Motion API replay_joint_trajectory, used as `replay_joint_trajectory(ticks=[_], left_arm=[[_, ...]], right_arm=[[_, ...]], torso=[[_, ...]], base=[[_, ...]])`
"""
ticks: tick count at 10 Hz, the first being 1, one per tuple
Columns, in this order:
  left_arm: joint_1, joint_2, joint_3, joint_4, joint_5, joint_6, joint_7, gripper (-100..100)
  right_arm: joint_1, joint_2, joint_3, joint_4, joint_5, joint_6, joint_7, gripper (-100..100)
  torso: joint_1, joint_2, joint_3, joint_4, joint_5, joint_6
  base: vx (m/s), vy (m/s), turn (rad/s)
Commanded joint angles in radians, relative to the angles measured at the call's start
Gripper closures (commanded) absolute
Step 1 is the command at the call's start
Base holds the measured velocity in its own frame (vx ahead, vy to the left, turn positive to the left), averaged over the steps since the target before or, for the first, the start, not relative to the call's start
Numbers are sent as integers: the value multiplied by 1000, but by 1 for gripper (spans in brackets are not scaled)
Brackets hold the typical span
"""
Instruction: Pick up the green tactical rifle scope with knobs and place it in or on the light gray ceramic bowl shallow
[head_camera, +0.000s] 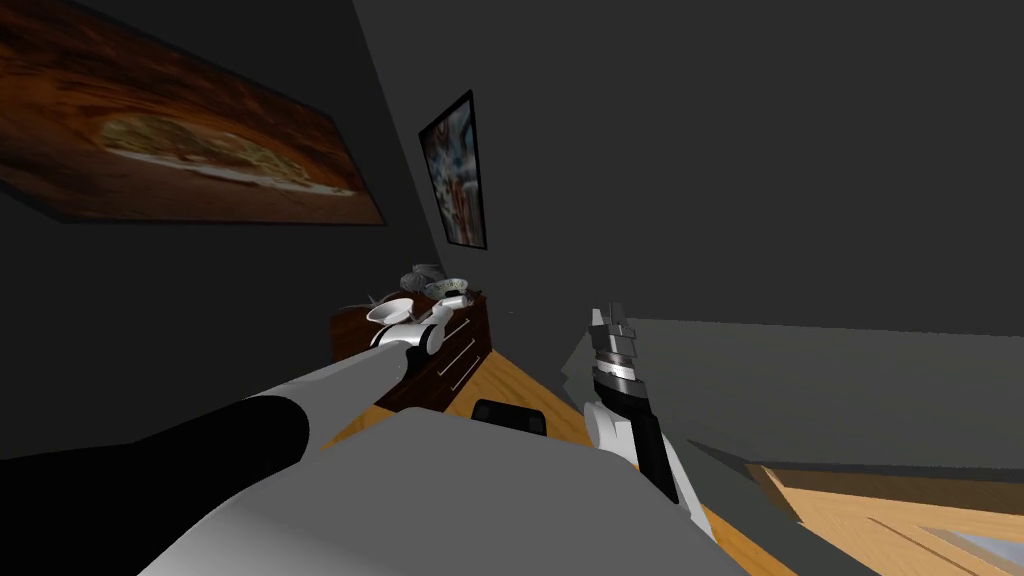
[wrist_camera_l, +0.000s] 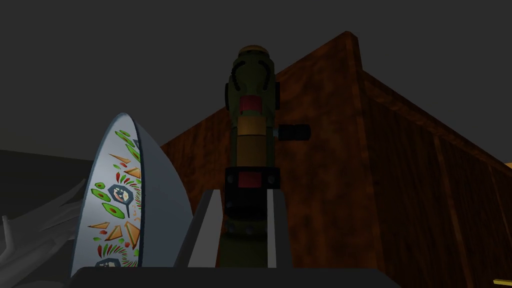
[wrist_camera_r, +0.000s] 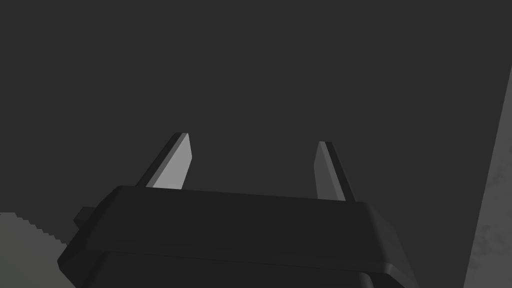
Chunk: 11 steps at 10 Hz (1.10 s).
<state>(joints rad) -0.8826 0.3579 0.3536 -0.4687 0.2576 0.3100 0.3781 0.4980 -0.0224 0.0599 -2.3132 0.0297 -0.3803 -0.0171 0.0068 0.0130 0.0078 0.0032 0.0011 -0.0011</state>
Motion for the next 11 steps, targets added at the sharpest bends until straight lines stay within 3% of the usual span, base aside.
replay_joint_trajectory(ticks=[1,4,6,11], left_arm=[[8,-6,2,-28,-1,-14,6,100],[6,-10,2,-23,13,-38,5,100],[5,-12,1,-49,20,-51,5,100],[-1,-24,0,-80,58,-112,0,100]], right_arm=[[0,0,0,0,0,0,0,0],[0,0,0,0,0,0,0,0],[0,0,0,0,0,0,0,0],[0,0,0,0,0,0,0,0]], torso=[[0,0,0,0,0,0],[-1,-1,0,0,-1,0],[-4,-5,-2,0,-1,0],[3,4,4,3,0,-2]], base=[[-162,90,-53],[-113,67,-46],[-59,33,-12],[-172,104,-69]])
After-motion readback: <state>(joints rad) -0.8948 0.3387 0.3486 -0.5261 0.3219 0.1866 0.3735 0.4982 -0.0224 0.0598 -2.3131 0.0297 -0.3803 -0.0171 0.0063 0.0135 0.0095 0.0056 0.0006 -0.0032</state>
